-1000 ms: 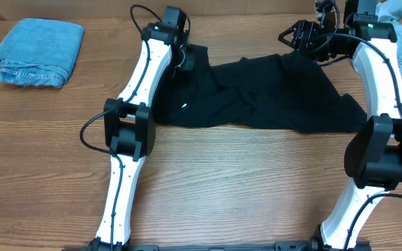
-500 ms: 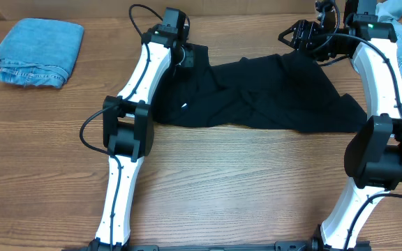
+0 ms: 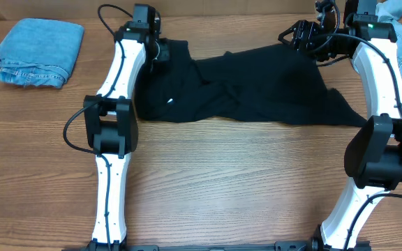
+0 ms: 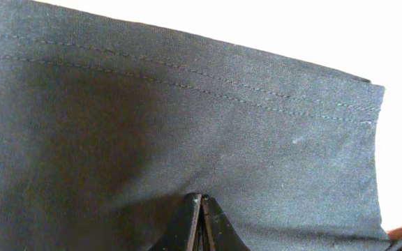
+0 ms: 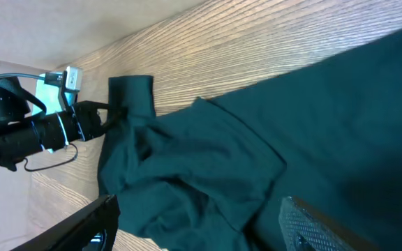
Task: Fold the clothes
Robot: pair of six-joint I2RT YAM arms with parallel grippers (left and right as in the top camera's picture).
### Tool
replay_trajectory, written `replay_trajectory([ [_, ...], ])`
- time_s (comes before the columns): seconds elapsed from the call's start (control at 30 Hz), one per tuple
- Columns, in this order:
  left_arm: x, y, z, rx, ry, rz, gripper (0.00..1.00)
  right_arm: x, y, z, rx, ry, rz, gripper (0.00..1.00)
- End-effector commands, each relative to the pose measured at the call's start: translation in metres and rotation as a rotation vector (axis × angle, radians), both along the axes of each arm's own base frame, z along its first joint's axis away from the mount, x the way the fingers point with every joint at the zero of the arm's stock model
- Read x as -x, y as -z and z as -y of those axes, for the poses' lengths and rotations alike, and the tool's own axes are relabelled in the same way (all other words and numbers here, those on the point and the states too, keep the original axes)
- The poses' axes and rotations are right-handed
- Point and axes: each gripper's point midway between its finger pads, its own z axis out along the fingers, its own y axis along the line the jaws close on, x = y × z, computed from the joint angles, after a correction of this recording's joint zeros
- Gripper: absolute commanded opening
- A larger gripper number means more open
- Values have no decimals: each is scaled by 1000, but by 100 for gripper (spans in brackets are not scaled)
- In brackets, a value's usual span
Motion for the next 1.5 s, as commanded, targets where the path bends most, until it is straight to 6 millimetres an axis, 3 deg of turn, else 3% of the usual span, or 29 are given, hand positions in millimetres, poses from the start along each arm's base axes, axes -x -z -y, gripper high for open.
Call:
replay_trajectory([
  [0.0, 23, 75, -57, -148, -67, -150, 9, -1, -9, -4, -4, -15, 29, 78],
  [0.13, 11, 59, -67, -146, -98, -107, 9, 1, -7, -3, 1, -11, 16, 79],
  [0.37, -12, 19, -89, -131, -158, -20, 11, 15, 15, 13, 98, 50, -96, 82],
  [0.57, -7, 13, -106, -125, -182, -38, 11, 33, 28, 21, 150, 77, -199, 86],
  [0.73, -2, 4, -98, -78, -162, -62, 17, 56, 41, 29, 198, 103, -321, 87],
  [0.9, -1, -41, -71, 21, -89, -32, 28, 53, 34, 10, 128, 62, -302, 87],
  [0.97, 8, -71, -48, 90, -42, -29, 34, 50, 33, 4, 131, 50, -284, 87],
  [1.13, 35, -119, 7, 137, 125, -9, 47, 49, 32, -5, 135, 32, -272, 87],
  [1.23, 53, -128, 39, 85, 240, -17, 52, 49, 32, -9, 137, 25, -269, 87],
  [1.37, 70, -121, 66, 7, 294, -56, 51, 49, 34, -4, 162, 37, -271, 87],
  [1.47, 73, -121, 84, -1, 323, -46, 59, 49, 37, -1, 185, 46, -277, 87],
])
